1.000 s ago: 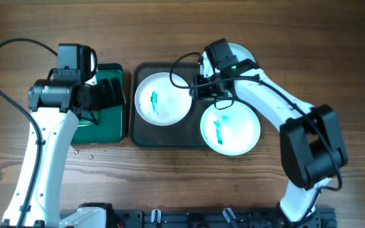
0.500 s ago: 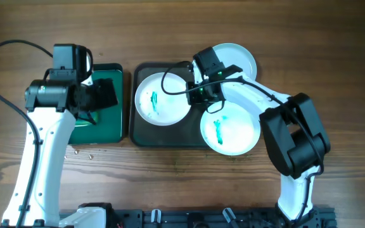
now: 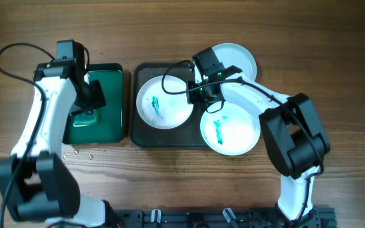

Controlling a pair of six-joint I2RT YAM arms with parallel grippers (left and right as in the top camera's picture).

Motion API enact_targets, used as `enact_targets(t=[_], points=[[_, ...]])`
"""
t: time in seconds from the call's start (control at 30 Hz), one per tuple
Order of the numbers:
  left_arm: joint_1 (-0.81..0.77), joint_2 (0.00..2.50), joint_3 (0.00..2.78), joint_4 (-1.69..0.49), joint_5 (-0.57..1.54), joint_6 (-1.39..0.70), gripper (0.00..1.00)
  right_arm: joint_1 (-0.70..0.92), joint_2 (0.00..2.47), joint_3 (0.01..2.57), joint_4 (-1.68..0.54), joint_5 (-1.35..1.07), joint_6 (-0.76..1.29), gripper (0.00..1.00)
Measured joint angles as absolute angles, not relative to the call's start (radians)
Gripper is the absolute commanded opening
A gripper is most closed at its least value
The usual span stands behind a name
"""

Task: Clean dirty plates on tray and stack at the side
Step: 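Lower the left gripper into the green basin and grasp the sponge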

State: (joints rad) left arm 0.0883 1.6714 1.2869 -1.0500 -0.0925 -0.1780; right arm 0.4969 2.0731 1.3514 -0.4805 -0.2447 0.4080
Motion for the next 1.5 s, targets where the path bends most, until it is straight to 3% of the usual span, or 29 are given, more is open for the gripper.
enact_targets(t=[0.33, 0.93, 1.07, 1.23, 1.3, 1.5], points=[[0.146, 1.883, 1.287, -0.896, -0.141, -0.132, 0.48, 0.497, 2.073, 1.351, -0.476, -0.244, 0.408, 0.04], [0.146, 1.890, 1.287, -0.842, -0.244, -0.156, 0.45, 0.497, 2.073, 1.351, -0.471, -0.242, 0.419, 0.04], [0.146, 1.899, 1.287, -0.828, -0.247, -0.160, 0.37, 0.497, 2.073, 1.351, -0.471, -0.242, 0.419, 0.04], [0.146, 1.948, 1.287, -0.825, -0.250, -0.168, 0.18, 0.497, 2.073, 1.351, -0.471, -0.242, 0.419, 0.04], [0.146, 1.960, 1.290, -0.823, -0.250, -0.168, 0.04, 0.497, 2.073, 1.351, -0.471, -0.242, 0.419, 0.04], [0.146, 1.963, 1.291, -0.825, -0.254, -0.168, 0.04, 0.497, 2.073, 1.351, -0.470, -0.242, 0.419, 0.04]])
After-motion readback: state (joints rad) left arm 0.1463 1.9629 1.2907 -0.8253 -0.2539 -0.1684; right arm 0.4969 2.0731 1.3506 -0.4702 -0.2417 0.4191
